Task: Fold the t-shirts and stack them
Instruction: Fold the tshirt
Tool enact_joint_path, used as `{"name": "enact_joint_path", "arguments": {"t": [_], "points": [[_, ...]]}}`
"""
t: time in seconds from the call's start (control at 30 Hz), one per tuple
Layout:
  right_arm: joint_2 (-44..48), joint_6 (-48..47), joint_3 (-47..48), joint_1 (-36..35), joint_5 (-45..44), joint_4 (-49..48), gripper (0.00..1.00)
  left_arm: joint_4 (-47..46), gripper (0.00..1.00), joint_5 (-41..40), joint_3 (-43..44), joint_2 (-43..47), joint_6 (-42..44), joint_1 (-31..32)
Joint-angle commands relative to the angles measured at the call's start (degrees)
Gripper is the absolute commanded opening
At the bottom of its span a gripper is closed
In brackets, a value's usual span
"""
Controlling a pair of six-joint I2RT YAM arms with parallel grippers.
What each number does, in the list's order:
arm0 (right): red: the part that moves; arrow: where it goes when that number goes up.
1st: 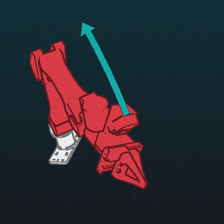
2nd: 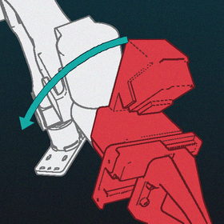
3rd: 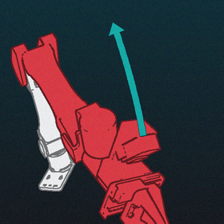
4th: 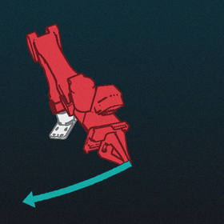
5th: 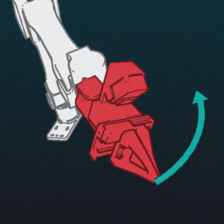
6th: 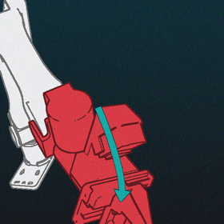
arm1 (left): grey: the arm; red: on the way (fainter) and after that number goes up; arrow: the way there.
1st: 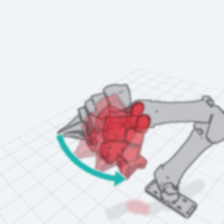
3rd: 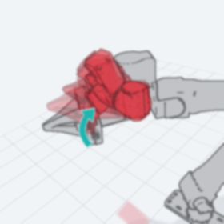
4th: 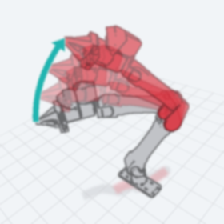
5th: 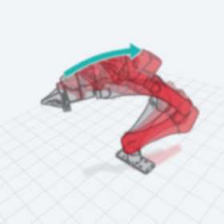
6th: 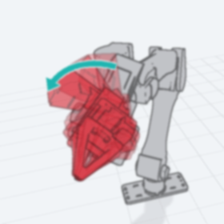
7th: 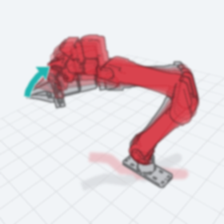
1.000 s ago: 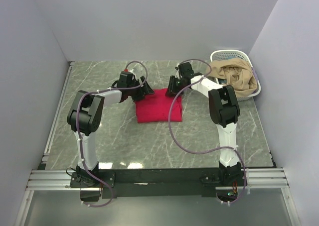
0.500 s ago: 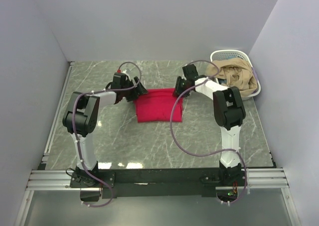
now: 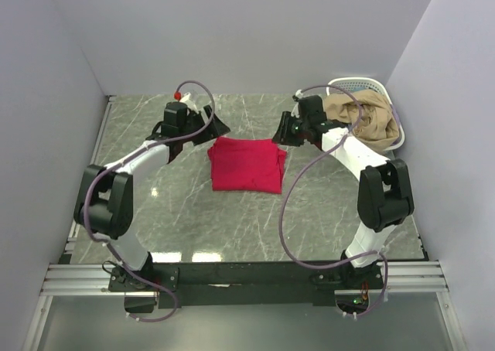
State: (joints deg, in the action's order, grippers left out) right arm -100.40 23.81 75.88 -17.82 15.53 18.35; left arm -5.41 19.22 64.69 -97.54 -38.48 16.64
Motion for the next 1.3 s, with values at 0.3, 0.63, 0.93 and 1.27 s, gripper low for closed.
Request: {"name": "enact_joint_path", "arguments": {"t": [0.3, 0.63, 0.93, 1.27], "points": [[1.35, 2.11, -9.43, -9.5, 8.55, -4.02, 0.42, -6.1, 0.84, 0.99, -15.8, 5.86, -5.99, 8.32], [-1.2, 3.78, -14.35, -10.48, 0.21, -3.93, 0.41, -4.61, 0.84, -2.26, -18.28, 1.65, -4.33, 8.67], [-3.22, 5.62, -16.28, -8.63, -8.32, 0.11, 0.41, 1.98, 0.84, -7.62, -16.52, -0.64, 0.24, 8.67], [0.47, 5.9, -21.39, -3.18, -11.67, 0.55, 0.41, 7.69, 0.84, -12.11, -16.79, 0.94, 3.32, 8.58]]}}
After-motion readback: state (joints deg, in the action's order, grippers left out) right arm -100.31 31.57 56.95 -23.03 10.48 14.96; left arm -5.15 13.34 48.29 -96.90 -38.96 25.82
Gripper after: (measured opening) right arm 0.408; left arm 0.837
